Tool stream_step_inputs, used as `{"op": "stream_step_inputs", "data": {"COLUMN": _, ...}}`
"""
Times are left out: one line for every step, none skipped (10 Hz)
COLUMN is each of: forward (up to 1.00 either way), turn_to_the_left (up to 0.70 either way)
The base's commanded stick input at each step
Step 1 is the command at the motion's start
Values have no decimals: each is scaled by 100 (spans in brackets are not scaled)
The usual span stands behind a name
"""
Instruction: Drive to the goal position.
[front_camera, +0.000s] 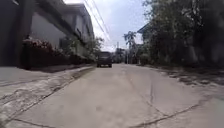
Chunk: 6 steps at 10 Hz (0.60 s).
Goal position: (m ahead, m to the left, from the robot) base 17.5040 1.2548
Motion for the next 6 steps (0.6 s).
{"op": "stream_step_inputs", "data": {"forward": 100, "turn_to_the_left": -28}}
{"op": "stream_step_inputs", "data": {"forward": 100, "turn_to_the_left": -39}}
{"op": "stream_step_inputs", "data": {"forward": 100, "turn_to_the_left": -39}}
{"op": "stream_step_inputs", "data": {"forward": 100, "turn_to_the_left": -39}}
{"op": "stream_step_inputs", "data": {"forward": 100, "turn_to_the_left": -3}}
{"op": "stream_step_inputs", "data": {"forward": 100, "turn_to_the_left": 0}}
